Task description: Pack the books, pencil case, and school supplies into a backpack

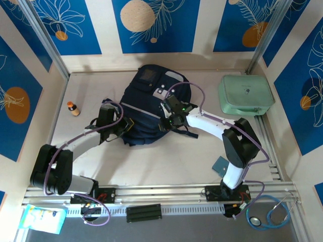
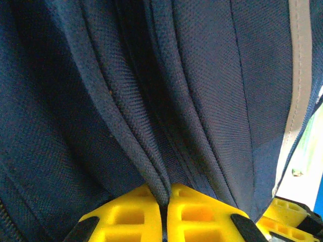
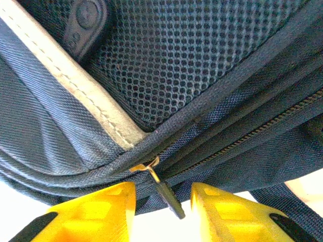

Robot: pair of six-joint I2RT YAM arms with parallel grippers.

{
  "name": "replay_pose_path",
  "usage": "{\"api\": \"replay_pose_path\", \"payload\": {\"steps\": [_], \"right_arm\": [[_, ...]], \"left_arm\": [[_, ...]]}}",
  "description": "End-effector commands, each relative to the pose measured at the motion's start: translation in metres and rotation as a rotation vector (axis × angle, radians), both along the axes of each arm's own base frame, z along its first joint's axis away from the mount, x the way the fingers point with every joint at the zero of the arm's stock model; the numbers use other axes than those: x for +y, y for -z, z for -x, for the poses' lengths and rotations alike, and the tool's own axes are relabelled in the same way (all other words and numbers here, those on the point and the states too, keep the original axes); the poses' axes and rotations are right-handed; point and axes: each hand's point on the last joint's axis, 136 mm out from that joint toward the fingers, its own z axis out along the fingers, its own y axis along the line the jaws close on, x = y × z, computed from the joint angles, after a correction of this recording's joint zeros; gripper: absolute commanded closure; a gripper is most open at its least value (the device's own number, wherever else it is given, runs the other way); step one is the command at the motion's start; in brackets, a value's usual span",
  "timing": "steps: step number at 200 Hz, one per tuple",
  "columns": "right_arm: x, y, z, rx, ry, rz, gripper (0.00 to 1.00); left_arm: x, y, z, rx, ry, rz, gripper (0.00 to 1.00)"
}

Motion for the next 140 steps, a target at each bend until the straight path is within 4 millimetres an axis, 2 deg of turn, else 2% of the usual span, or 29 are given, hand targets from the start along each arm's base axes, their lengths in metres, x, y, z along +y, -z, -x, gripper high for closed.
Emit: {"api": "replay_pose_path", "payload": {"steps": [1, 8, 22, 40, 64, 84, 103, 140], "right_arm": [[0.001, 0.002, 0.001, 0.003, -0.027, 0.034, 0.7], [0.004, 0.003, 0.003, 0.006, -0.04, 0.032, 0.73], [0.007, 0.005, 0.007, 0.009, -0.068, 0.037, 0.87], [0.008, 0.01, 0.016, 0.001, -0.107, 0.085, 0.93], [0.008, 0.016, 0.033, -0.005, -0.159, 0.138, 0.95], [0.015, 0.013, 0.044, -0.022, -0.191, 0.133, 0.95], [0.031, 0.008, 0.051, -0.049, -0.237, 0.109, 0.95], [0.075, -0.004, 0.06, -0.069, -0.31, 0.024, 0.95]], "left_arm": [[-0.006, -0.025, -0.009, -0.08, 0.028, 0.033, 0.93], [-0.007, -0.025, -0.01, -0.081, 0.029, 0.034, 0.93], [-0.007, -0.025, -0.01, -0.079, 0.029, 0.038, 0.92], [-0.008, -0.025, -0.009, -0.079, 0.032, 0.043, 0.92], [-0.006, -0.024, -0.008, -0.077, 0.033, 0.032, 0.93], [-0.007, -0.024, -0.009, -0.078, 0.033, 0.036, 0.93], [-0.01, -0.022, -0.011, -0.073, 0.032, 0.051, 0.93], [-0.017, -0.02, -0.013, -0.068, 0.035, 0.084, 0.93]]}}
